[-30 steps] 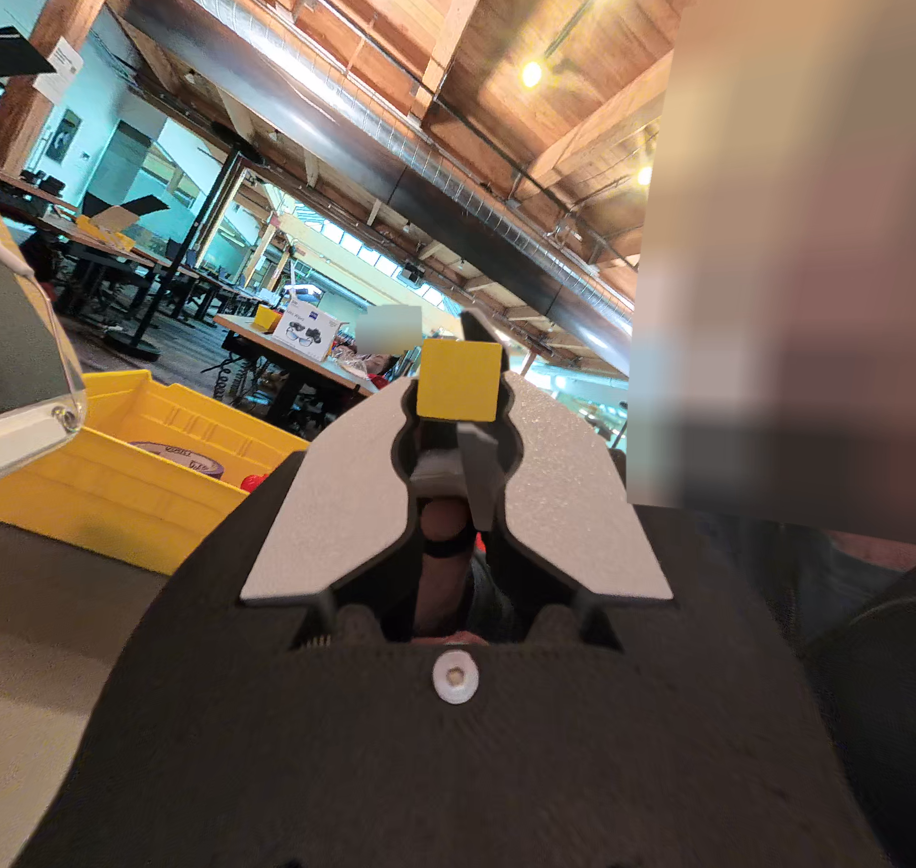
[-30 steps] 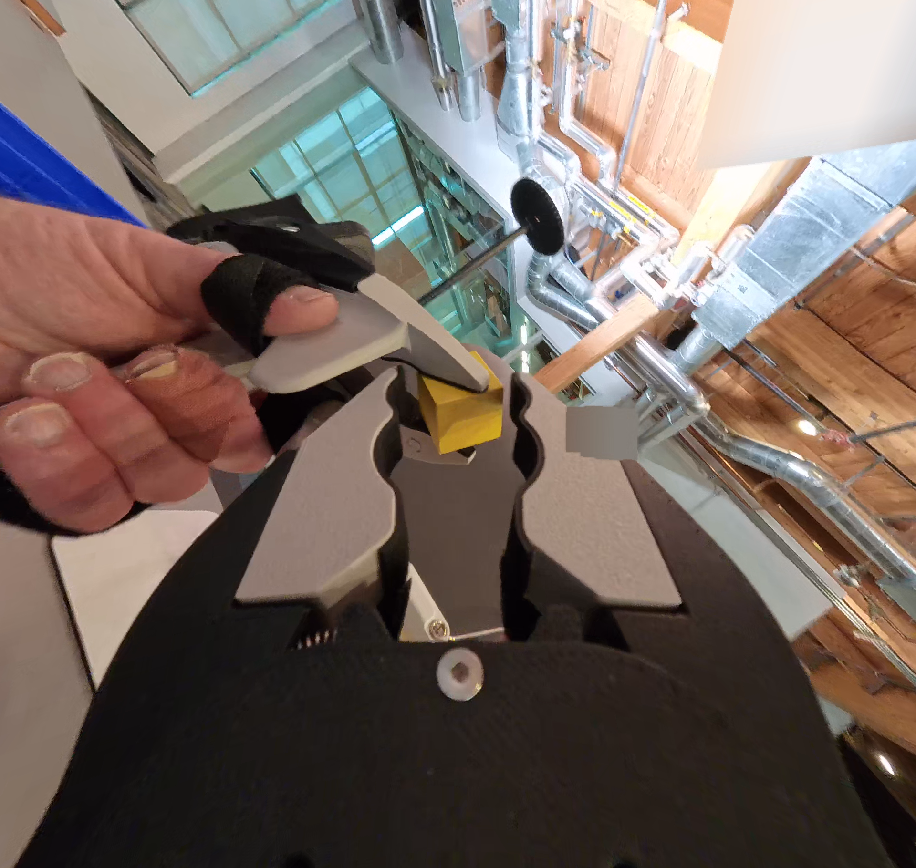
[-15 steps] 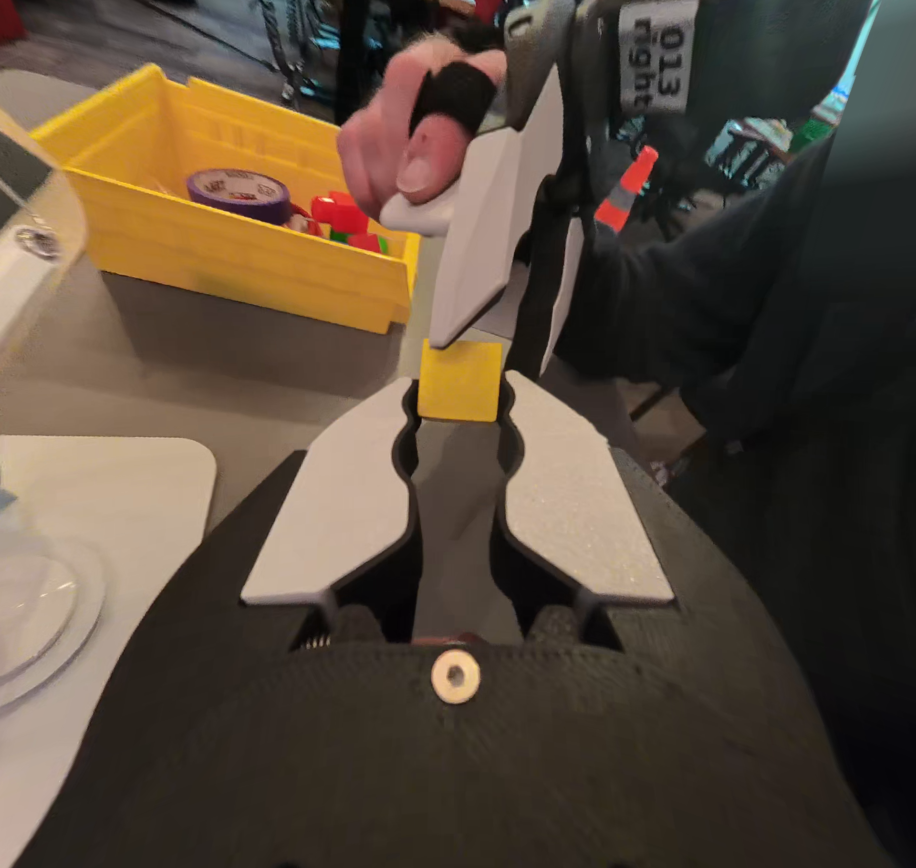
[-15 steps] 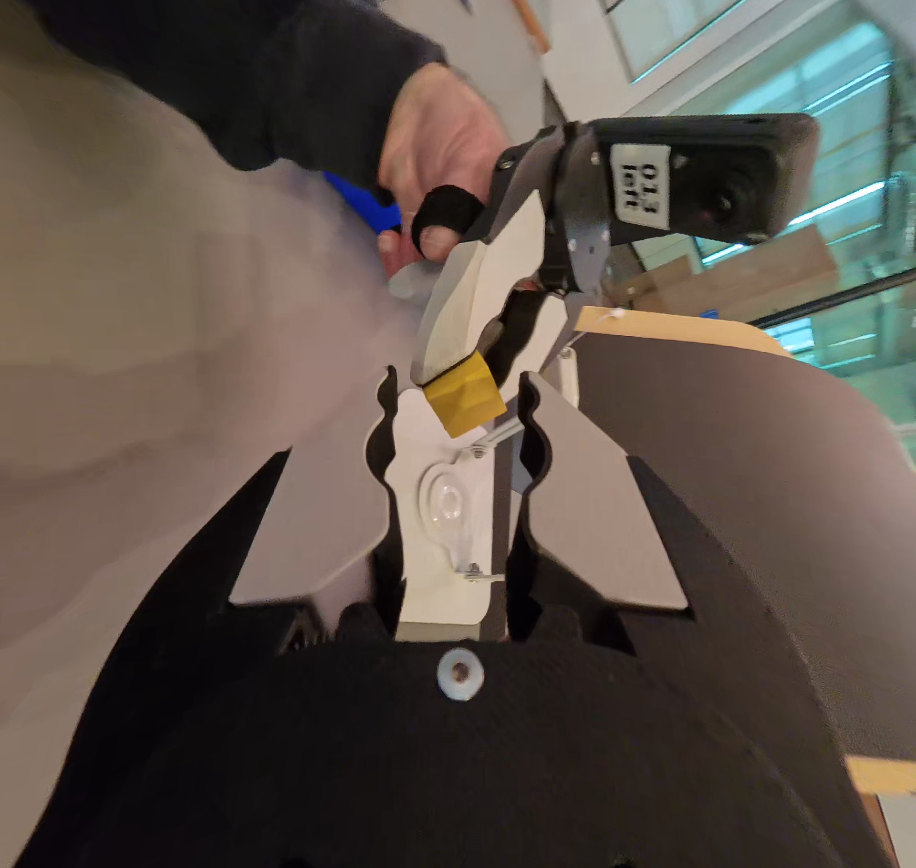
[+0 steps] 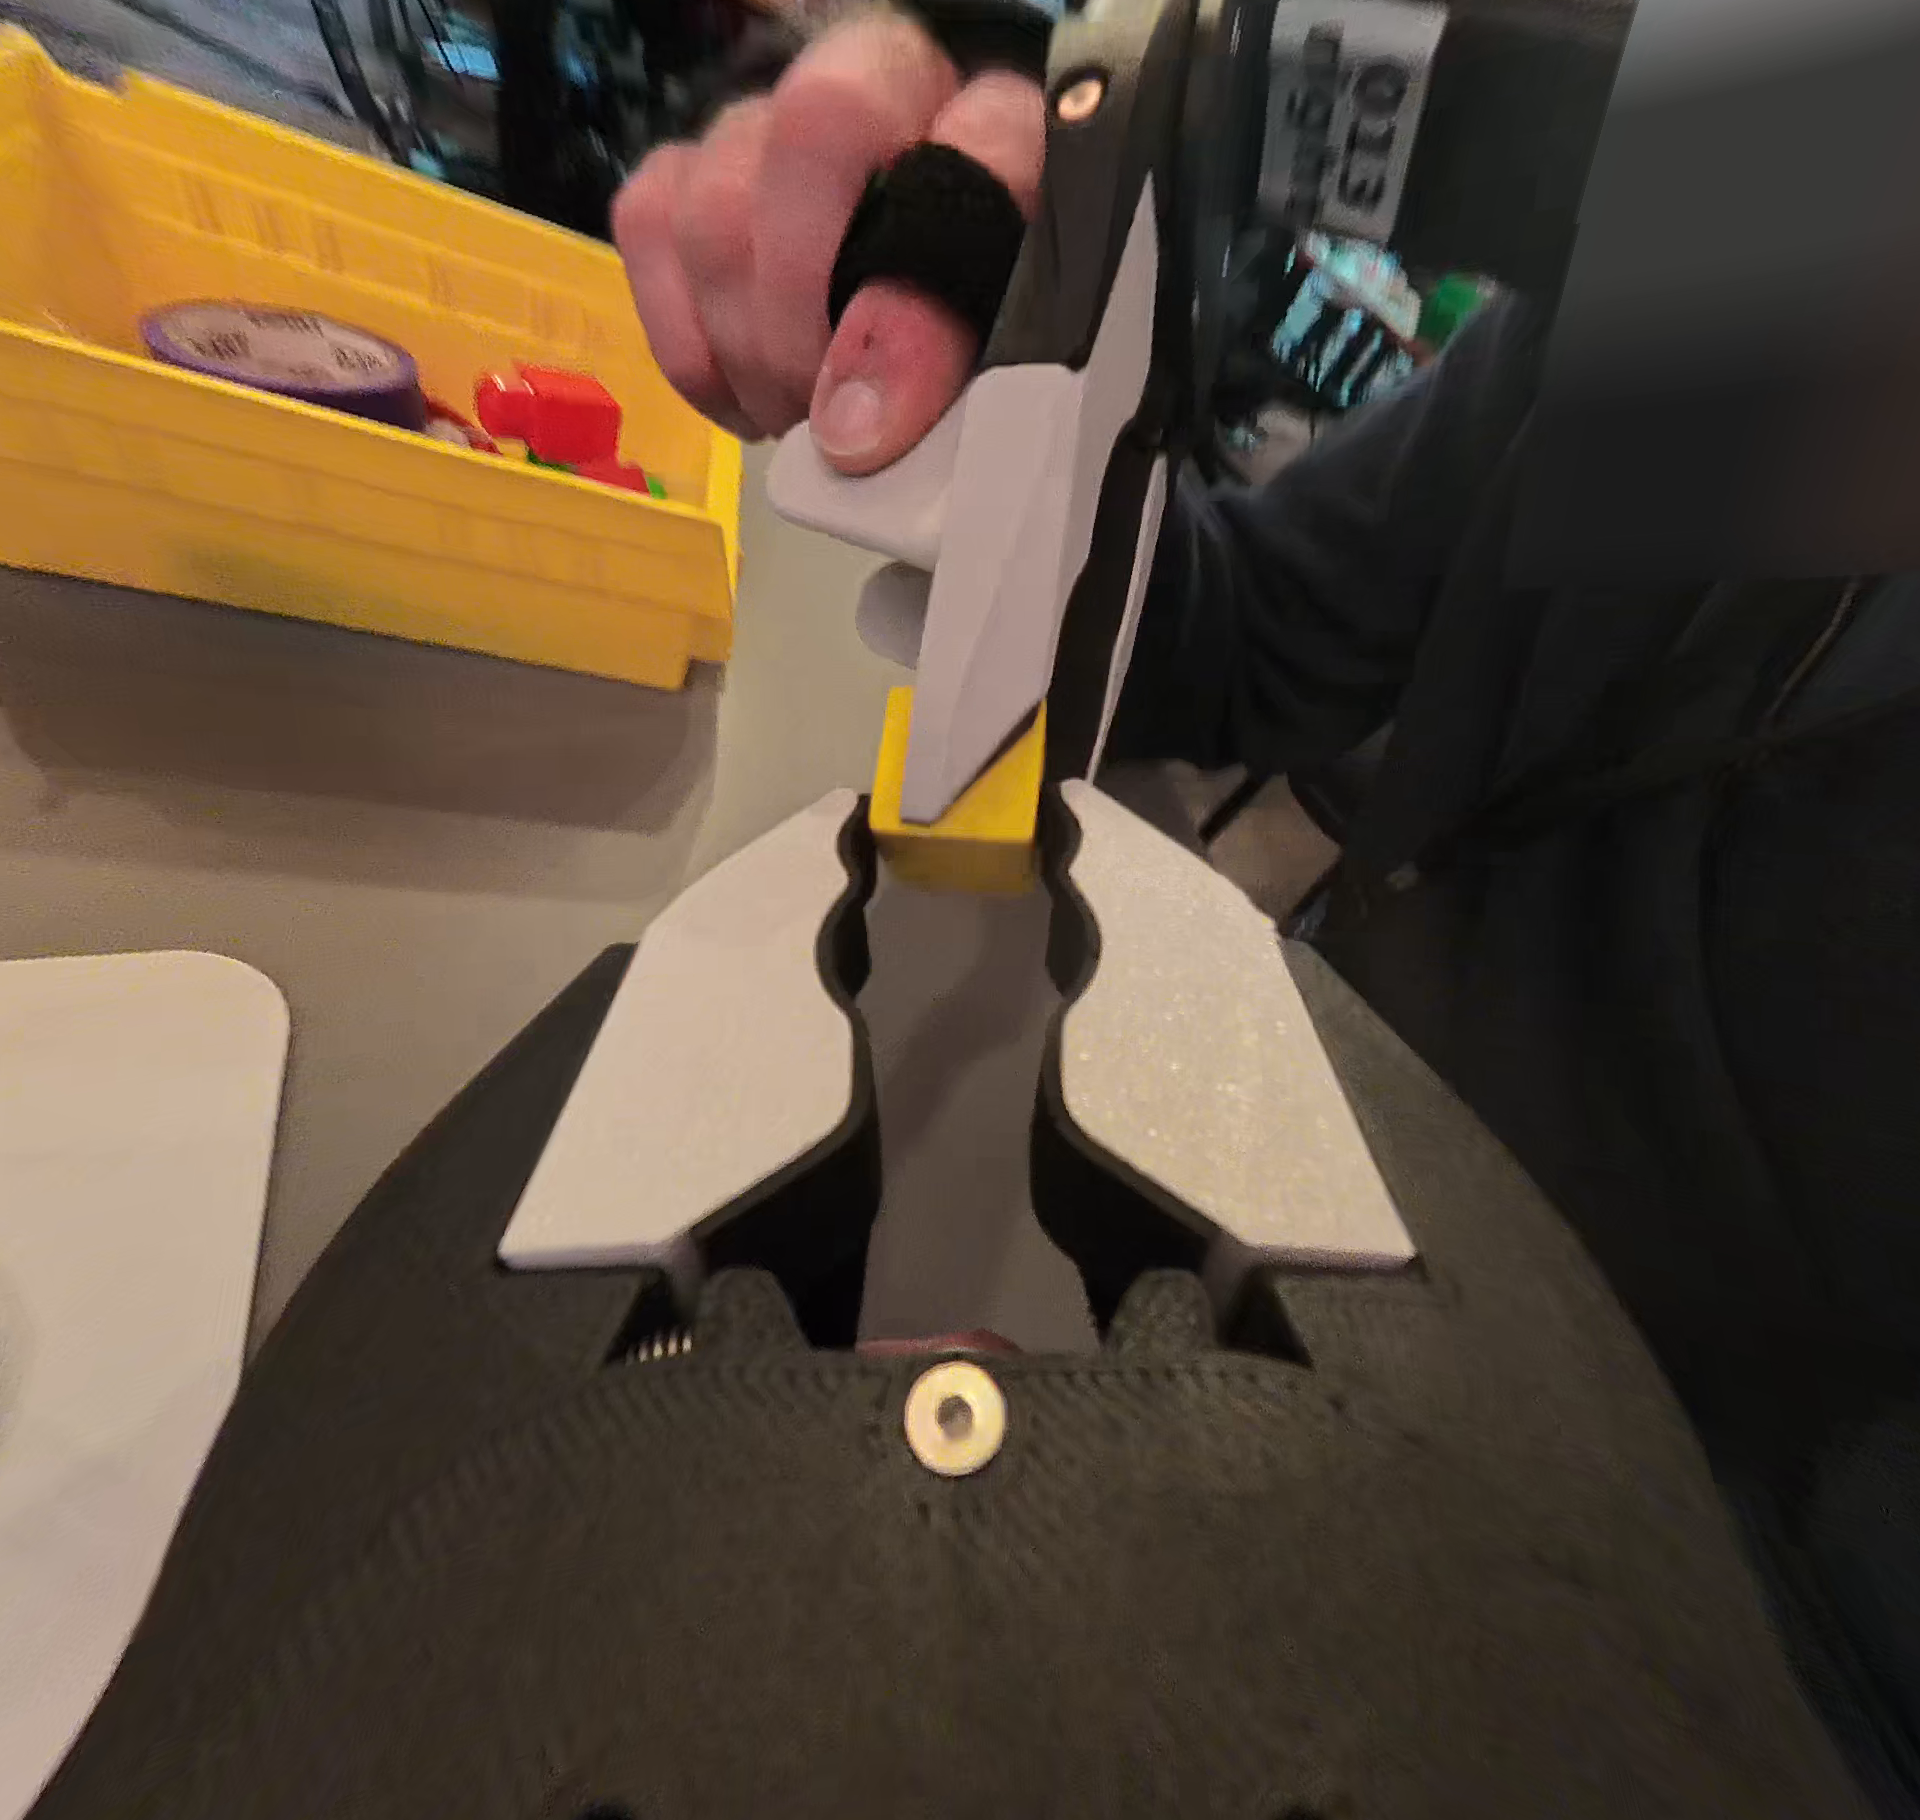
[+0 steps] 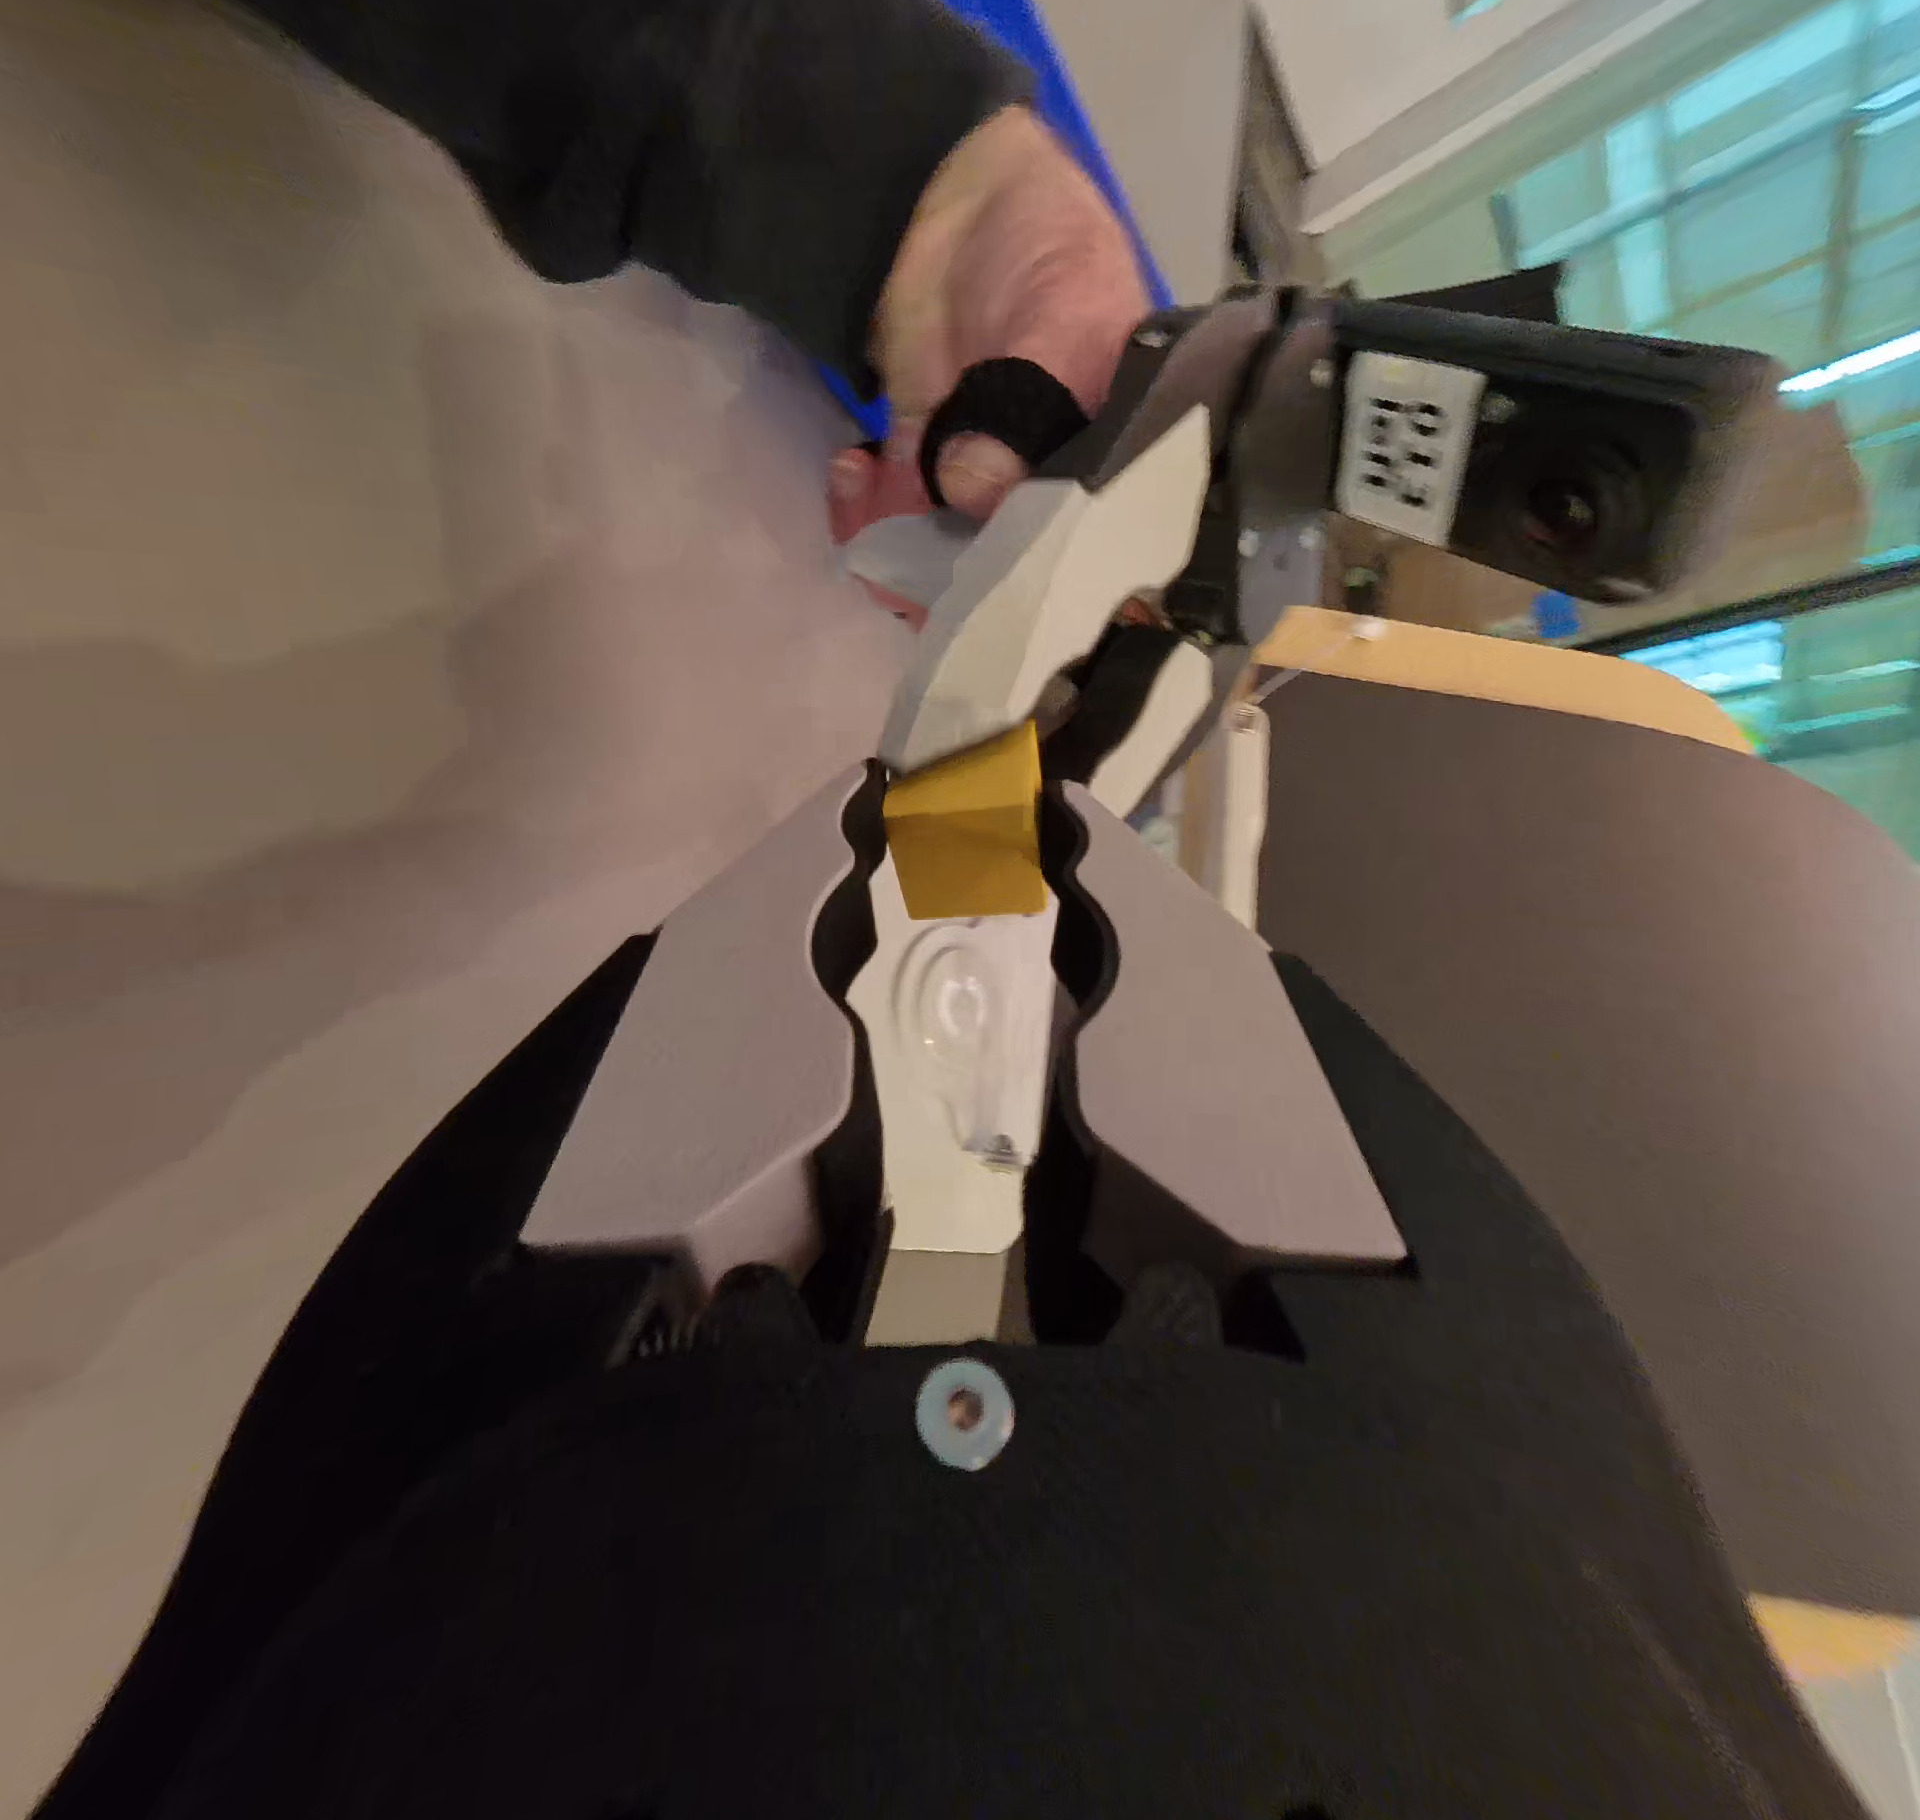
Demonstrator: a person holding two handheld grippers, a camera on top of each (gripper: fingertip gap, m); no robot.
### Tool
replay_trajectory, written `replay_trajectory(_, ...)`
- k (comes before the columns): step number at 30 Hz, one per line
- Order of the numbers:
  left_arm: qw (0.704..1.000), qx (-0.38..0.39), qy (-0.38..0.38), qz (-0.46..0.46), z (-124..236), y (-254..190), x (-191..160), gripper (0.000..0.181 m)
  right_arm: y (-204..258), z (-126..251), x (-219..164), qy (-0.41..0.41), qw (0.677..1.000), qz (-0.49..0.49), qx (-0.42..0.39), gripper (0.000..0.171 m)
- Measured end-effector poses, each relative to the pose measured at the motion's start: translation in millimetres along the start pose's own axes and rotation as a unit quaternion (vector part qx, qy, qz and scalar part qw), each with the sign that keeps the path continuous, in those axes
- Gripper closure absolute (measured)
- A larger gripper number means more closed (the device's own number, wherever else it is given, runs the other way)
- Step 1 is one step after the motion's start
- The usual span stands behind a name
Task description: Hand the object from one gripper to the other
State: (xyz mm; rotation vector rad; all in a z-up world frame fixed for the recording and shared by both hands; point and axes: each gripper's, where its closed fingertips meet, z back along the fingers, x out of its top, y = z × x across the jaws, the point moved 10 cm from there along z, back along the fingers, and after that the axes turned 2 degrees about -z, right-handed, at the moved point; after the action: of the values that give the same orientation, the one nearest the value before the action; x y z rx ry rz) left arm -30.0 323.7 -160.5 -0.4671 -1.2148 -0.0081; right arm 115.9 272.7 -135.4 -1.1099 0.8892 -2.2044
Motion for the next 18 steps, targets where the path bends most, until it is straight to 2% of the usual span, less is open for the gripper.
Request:
replay_trajectory(2, 0.999, -0.005, -0.049, 0.007, 9, 3, 2, 0.136, -7, 2, -5, -0.001, 0.999, -0.004, -0.052, 0.144)
replay_trajectory(4, 0.996, 0.000, -0.094, -0.001, 14, 5, 4, 0.131, -11, 1, -9, -0.005, 0.996, -0.006, -0.091, 0.144)
replay_trajectory(8, 0.986, -0.010, -0.163, 0.016, 11, 18, 3, 0.132, -16, -6, -12, -0.008, 0.983, 0.002, -0.186, 0.144)
replay_trajectory(10, 0.981, -0.010, -0.190, 0.029, 9, 24, 2, 0.139, -16, -12, -12, -0.010, 0.976, 0.005, -0.219, 0.145)
replay_trajectory(18, 0.952, -0.027, -0.303, 0.038, 10, 30, 3, 0.145, -14, -24, -9, -0.003, 0.925, -0.002, -0.379, 0.144)
